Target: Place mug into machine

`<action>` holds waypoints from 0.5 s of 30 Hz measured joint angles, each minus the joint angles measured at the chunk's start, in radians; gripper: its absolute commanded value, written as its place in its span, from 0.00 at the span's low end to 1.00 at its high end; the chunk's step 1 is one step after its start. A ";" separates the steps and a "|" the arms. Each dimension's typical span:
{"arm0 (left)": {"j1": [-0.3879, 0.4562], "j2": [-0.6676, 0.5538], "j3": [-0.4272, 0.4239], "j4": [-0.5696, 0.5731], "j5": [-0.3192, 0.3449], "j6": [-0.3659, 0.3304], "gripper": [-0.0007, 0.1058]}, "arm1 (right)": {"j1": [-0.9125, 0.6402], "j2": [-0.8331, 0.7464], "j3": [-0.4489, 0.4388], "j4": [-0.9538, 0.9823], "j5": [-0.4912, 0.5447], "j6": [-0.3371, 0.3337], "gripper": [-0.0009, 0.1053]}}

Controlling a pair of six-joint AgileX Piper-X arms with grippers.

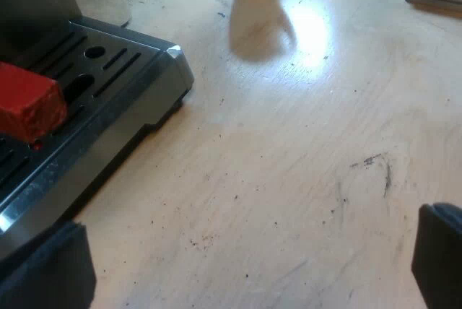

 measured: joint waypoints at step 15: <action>0.000 0.000 0.000 0.000 0.000 0.000 0.86 | 0.000 0.049 0.287 -0.629 0.065 0.084 0.69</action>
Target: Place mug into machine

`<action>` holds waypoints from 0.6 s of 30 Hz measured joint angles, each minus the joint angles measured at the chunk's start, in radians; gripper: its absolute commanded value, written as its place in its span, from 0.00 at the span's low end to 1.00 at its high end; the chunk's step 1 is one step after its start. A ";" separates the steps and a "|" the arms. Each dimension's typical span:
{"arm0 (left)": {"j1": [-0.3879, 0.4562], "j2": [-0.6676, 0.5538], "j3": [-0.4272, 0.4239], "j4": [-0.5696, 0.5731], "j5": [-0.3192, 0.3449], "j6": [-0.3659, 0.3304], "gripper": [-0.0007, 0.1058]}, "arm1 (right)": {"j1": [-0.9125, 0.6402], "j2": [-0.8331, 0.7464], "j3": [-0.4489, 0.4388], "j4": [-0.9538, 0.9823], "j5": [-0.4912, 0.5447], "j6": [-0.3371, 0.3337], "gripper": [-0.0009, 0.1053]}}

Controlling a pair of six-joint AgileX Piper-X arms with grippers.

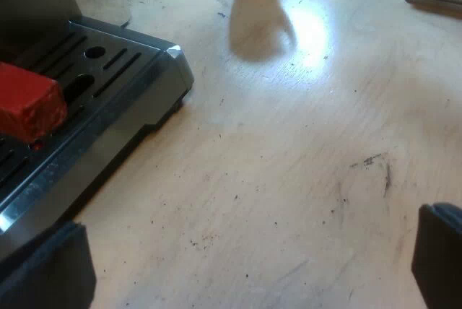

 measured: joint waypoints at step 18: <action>0.000 0.000 0.000 0.000 0.000 0.000 0.86 | 0.000 0.208 0.189 -0.655 0.057 -0.043 0.69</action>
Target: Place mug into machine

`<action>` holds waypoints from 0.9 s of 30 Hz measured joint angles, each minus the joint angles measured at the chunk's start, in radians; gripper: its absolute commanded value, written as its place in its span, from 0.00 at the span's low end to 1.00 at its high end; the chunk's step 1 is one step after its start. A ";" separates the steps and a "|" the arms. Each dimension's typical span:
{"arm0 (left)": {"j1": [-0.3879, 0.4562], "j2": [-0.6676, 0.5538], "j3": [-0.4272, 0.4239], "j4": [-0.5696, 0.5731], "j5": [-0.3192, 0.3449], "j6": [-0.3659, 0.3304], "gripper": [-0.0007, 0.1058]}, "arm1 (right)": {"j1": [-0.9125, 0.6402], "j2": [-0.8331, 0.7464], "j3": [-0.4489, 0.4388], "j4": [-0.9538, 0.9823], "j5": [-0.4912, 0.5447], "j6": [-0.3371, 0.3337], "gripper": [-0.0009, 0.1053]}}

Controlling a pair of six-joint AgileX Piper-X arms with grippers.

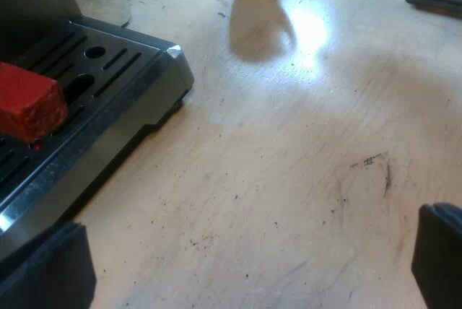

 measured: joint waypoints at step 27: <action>0.000 0.000 0.000 0.000 0.000 0.000 0.86 | 0.000 0.527 -0.132 -0.374 0.064 -0.009 0.69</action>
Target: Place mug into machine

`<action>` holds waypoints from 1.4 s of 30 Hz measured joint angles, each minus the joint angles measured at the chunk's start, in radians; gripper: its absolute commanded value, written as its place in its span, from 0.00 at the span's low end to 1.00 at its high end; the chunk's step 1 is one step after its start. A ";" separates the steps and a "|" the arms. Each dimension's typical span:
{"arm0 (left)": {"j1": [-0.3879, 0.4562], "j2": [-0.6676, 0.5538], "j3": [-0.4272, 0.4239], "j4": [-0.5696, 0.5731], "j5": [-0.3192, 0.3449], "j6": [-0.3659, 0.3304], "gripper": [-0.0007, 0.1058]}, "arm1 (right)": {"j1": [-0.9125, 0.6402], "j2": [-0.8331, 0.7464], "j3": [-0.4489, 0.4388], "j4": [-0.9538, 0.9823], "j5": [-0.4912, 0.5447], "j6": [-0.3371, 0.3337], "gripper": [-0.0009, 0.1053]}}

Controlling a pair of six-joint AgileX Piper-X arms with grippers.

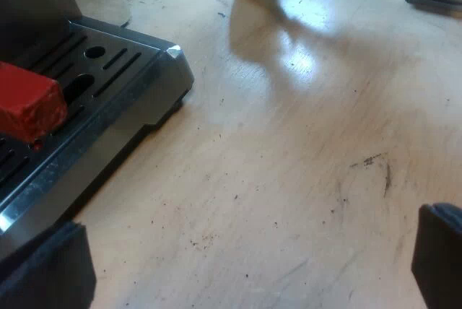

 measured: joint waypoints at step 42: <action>0.000 0.000 0.000 0.000 0.000 0.000 0.86 | -0.001 -0.359 0.069 0.210 -0.120 -0.073 0.01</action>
